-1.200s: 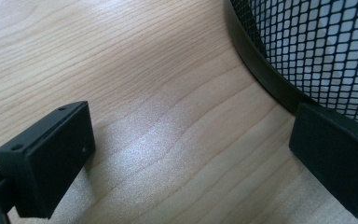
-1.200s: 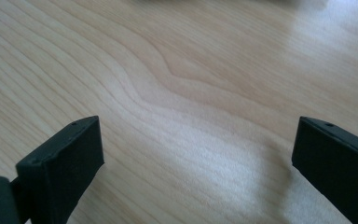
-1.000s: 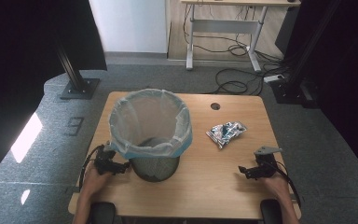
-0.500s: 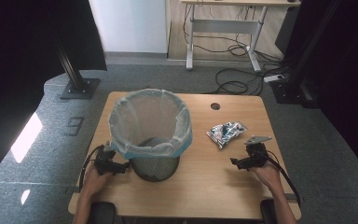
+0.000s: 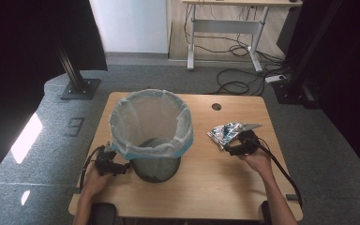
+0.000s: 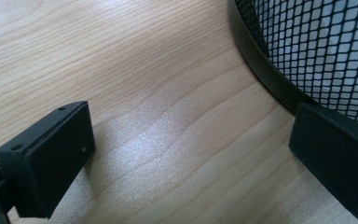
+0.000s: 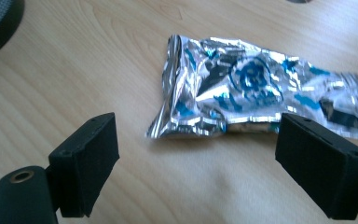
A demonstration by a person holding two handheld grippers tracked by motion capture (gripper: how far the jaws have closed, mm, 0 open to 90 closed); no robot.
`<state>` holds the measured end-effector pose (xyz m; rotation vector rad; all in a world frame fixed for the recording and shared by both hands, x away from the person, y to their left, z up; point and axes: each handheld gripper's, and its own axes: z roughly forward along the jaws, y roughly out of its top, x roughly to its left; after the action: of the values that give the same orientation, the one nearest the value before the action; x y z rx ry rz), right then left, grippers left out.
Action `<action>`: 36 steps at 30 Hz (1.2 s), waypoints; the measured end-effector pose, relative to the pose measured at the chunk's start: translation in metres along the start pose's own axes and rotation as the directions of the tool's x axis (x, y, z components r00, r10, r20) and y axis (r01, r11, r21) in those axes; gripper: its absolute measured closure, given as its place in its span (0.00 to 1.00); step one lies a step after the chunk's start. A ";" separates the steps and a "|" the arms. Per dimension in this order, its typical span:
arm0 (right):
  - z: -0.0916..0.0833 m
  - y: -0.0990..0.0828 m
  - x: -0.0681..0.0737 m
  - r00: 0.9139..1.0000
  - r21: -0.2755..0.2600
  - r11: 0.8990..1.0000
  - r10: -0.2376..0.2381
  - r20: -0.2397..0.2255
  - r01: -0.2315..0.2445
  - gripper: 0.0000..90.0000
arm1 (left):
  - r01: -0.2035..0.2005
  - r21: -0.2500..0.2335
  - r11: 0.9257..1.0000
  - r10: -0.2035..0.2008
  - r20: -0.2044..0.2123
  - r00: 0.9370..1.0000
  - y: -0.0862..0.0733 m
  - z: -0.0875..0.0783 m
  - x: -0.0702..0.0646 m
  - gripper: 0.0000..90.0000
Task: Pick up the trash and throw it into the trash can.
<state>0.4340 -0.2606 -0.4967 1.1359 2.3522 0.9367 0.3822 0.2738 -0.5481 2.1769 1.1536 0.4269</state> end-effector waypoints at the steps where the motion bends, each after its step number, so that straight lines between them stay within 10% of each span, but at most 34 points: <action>1: 0.003 0.005 0.001 1.000 0.005 1.000 -0.007 0.004 0.007 0.14 | 0.000 0.000 1.000 0.000 0.000 1.000 0.000 0.000 0.000 0.00; 19: 0.064 0.012 0.000 1.000 0.137 0.990 -0.014 -0.022 0.017 0.40 | 0.000 0.002 1.000 0.000 0.001 1.000 0.000 0.000 0.000 0.00; 29: 0.059 0.010 -0.002 0.998 0.143 0.990 0.018 -0.056 -0.010 0.89 | 0.001 0.003 1.000 -0.001 -0.001 1.000 0.001 0.000 0.000 0.00; 36: 0.057 0.010 -0.005 0.997 0.161 0.985 0.064 -0.049 -0.055 0.96 | 0.001 0.003 1.000 -0.001 0.000 1.000 0.001 0.000 0.000 0.00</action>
<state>0.4753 -0.2370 -0.5300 1.2626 2.4870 0.8200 0.3827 0.2734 -0.5479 2.1789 1.1564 0.4243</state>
